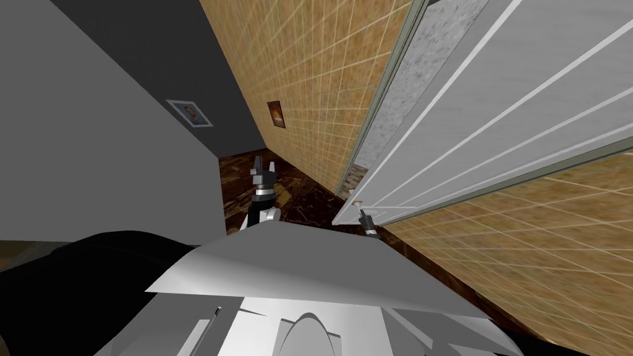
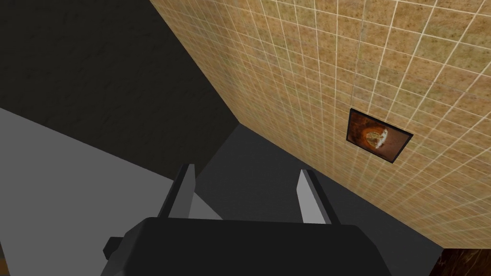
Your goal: Pull the door open
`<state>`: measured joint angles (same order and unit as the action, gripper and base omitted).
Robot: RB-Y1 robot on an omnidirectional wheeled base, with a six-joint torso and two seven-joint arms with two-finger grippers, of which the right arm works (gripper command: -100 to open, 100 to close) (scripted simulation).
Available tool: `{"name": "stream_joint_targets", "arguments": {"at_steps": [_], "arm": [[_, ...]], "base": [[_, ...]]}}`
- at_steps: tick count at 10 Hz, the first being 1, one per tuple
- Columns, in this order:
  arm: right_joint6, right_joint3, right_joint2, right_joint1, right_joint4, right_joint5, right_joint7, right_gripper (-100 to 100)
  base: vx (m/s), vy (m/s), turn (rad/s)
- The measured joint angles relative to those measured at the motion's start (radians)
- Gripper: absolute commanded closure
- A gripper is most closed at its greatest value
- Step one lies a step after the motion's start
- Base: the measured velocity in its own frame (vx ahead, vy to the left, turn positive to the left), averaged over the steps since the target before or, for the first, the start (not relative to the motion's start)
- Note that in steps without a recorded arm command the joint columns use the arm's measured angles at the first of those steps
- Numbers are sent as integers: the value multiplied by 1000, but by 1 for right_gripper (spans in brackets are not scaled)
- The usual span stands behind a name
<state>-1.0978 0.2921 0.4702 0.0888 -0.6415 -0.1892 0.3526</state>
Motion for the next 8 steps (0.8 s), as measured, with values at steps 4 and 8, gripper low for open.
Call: {"name": "stream_joint_targets", "arguments": {"at_steps": [4, 8], "arm": [[73, -32, -23, 26, -90, 44, -17, 100], [77, -40, -23, 30, -99, 49, -15, 100]], "base": [[-98, -121, 96], [-90, -9, 151]]}}
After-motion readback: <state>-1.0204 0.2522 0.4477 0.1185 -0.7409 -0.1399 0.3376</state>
